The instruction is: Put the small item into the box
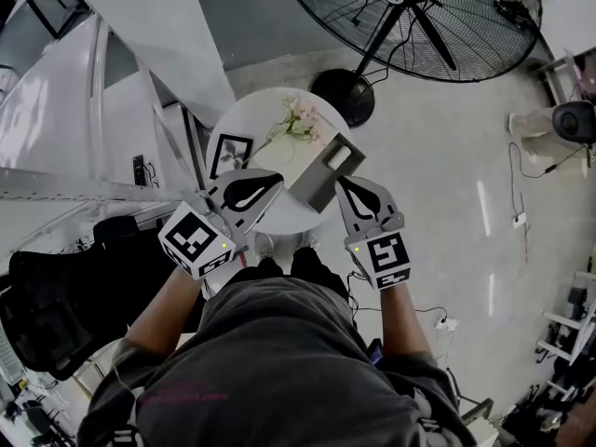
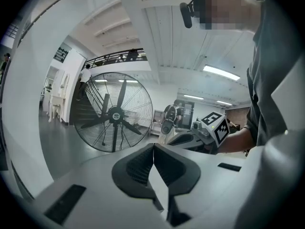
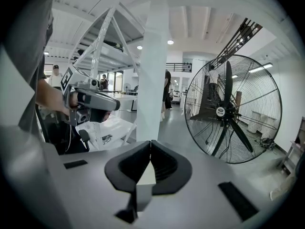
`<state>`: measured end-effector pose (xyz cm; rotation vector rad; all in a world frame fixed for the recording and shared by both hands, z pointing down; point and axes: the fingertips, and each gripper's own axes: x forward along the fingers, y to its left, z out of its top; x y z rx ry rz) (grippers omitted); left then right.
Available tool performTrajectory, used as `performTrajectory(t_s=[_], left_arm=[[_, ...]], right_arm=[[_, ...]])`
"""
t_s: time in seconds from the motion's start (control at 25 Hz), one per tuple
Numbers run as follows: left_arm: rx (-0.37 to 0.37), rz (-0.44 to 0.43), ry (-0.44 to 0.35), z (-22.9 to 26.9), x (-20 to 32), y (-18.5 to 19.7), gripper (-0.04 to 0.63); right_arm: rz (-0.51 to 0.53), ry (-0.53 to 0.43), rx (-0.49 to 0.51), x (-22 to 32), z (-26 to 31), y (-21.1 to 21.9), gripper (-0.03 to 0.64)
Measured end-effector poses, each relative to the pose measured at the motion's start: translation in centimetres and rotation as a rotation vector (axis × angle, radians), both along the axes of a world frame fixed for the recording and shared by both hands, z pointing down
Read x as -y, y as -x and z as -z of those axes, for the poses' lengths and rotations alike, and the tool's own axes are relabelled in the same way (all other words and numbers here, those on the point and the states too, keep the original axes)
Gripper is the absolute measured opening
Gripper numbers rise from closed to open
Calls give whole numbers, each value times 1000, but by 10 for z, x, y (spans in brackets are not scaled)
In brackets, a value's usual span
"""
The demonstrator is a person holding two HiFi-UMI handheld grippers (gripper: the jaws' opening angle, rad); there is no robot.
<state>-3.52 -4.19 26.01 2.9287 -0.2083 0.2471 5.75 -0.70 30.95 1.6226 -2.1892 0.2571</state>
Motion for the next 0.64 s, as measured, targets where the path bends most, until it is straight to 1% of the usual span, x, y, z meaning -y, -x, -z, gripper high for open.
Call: performTrajectory(t_s=[0.64], left_arm=[[12,-2,10,-3,-2,-7,18]], right_arm=[[11,25,-6,-1,-9,-6,21]])
